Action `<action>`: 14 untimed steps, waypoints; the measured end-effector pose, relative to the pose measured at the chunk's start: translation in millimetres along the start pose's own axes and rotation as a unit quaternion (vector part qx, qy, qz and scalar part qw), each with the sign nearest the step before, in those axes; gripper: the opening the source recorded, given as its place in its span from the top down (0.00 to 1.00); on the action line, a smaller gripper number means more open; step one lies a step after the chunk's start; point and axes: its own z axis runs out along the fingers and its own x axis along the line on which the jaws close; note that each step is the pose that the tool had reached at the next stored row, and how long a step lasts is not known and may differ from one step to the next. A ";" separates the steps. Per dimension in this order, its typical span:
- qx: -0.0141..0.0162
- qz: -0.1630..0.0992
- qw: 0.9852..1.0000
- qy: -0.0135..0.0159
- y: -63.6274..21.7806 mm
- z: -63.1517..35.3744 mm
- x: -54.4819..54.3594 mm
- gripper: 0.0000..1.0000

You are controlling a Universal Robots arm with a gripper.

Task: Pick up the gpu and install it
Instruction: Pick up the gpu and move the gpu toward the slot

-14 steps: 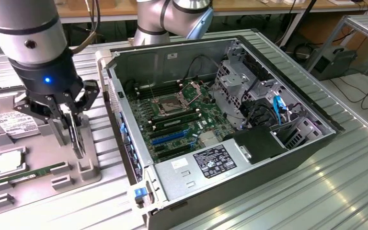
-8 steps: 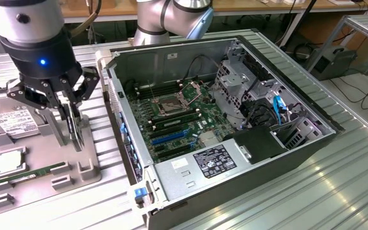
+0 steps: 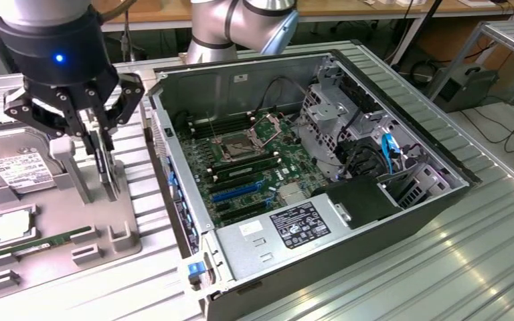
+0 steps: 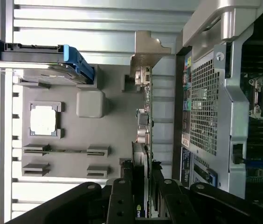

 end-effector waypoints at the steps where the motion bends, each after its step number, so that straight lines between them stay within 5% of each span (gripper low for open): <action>1: 0.000 0.000 1.000 0.001 -1.9 -4.6 -2.9 0.74; 10: 0.000 0.000 1.000 0.011 -23.9 -54.7 -38.7 0.74; 14: -0.001 0.001 1.000 0.017 -29.3 -73.7 -55.4 0.74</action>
